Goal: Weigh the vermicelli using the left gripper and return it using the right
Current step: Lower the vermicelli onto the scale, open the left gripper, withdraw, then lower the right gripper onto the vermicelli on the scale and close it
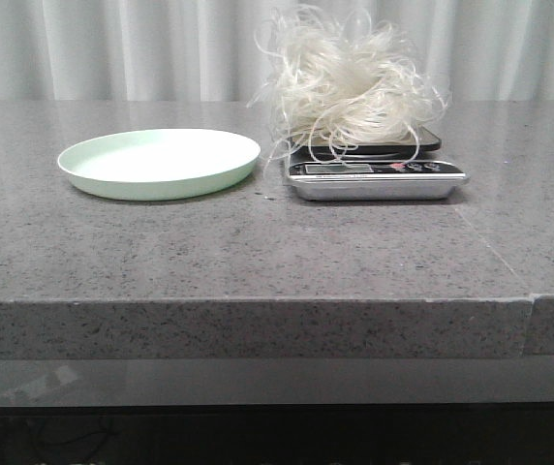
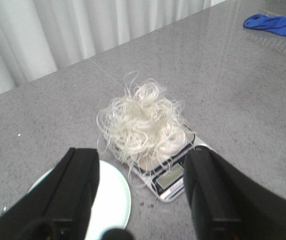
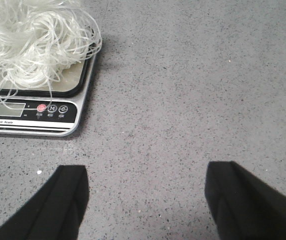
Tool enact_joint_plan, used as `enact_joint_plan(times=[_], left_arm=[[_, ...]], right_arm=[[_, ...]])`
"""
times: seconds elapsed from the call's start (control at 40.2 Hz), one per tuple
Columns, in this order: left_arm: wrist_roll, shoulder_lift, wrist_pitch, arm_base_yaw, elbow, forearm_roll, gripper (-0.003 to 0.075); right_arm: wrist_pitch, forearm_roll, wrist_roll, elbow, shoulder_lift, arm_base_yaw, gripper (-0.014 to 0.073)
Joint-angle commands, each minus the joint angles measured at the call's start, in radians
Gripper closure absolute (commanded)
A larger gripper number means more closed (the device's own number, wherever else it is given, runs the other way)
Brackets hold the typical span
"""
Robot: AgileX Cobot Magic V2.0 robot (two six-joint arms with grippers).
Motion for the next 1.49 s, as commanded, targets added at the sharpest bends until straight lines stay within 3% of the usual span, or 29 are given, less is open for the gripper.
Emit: enact_joint_plan(times=[0.0,0.498,0.821,1.169,1.468], left_arm=[[-0.005,-0.12,-0.104,-0.006,0.089,0.0,0.026],[-0.005,-0.482,-0.1,-0.006,0.448,-0.013,0.026],[-0.005,-0.524,-0.088,-0.006,0.517,-0.013,0.026],[-0.005,-0.524,-0.088,-0.006,0.518,-0.013,0.026],[-0.005,-0.524,-0.088,-0.006,0.518,-0.013,0.026]], right_arm=[[-0.061,-0.002,-0.005,-0.033,0.003,-0.005,-0.0004],[-0.083,-0.002,-0.005,-0.033,0.003,-0.005,-0.0004],[-0.083,0.033,-0.013,-0.045,0.015,0.002,-0.0004],[-0.013,0.034,-0.119,-0.27,0.301,0.198,-0.0004],[-0.007,0.034,-0.122,-0.521,0.599,0.328,-0.0004]])
